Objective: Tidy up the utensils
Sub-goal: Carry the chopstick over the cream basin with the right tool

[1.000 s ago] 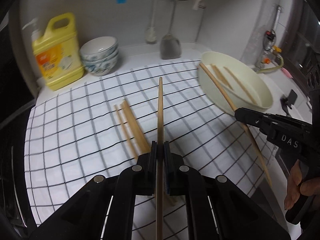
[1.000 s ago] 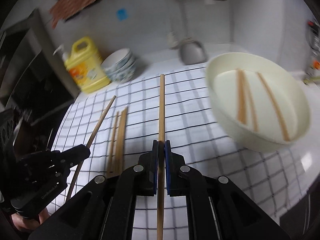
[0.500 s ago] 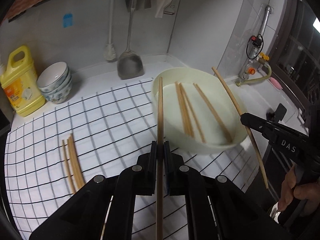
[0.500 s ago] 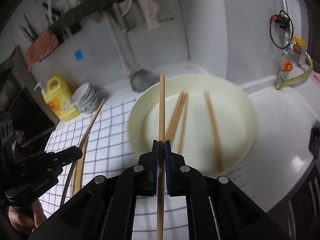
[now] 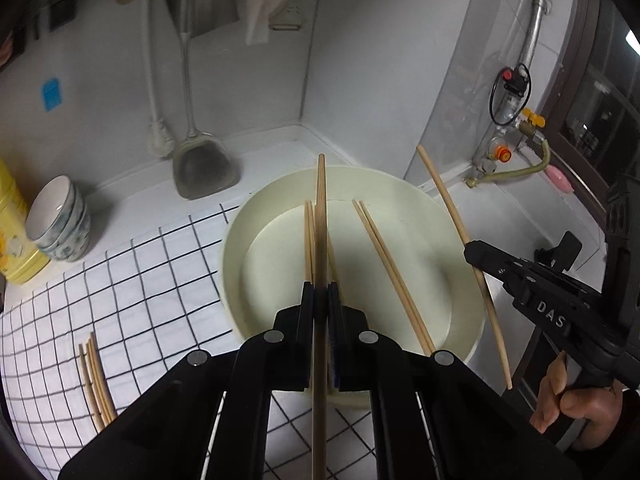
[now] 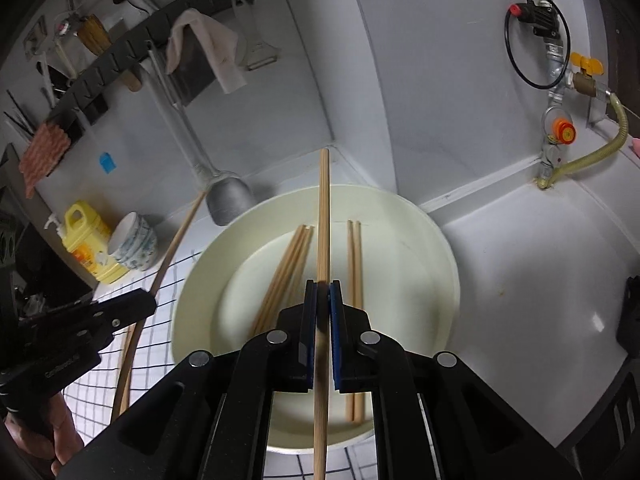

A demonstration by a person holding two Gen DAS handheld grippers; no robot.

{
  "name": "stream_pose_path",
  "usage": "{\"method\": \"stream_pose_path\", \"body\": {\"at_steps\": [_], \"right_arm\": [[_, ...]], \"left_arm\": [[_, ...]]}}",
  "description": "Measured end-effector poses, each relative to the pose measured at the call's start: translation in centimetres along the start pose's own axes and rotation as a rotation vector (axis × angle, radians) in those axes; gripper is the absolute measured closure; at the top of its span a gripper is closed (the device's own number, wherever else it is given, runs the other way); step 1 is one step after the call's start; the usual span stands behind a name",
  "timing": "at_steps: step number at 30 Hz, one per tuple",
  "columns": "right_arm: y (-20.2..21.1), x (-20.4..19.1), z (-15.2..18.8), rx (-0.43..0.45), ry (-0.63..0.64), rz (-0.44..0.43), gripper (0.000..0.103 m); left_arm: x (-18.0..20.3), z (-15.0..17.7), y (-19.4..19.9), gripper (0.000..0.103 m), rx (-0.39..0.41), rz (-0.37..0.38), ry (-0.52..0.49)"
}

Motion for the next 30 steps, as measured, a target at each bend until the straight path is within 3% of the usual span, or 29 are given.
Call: {"method": "stream_pose_path", "body": {"at_steps": [7,22,30], "right_arm": [[-2.0,0.2,-0.2,-0.035,-0.016,0.013,0.097],[-7.7,0.2,0.3,-0.179,-0.047,0.008,0.097],[-9.2,0.3,0.6,-0.218,-0.050,0.015,0.097]], "left_arm": [[0.5,-1.4,-3.4,0.096,-0.023,0.044,-0.017],[-1.1,-2.0,-9.0,0.096,-0.124,0.052,0.062],[-1.0,-1.5,-10.7,0.095,-0.173,0.032,0.045]]}}
Point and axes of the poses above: each gripper's, at about its wrist camera, not at the fingertips, and y roughly against the way its jaws point, x to its right, z to its underside, the point moved 6 cm from there along -y, roughly the way its jaws point, and after that the axes turned 6 degrees about -y, right-handed, at the moved point
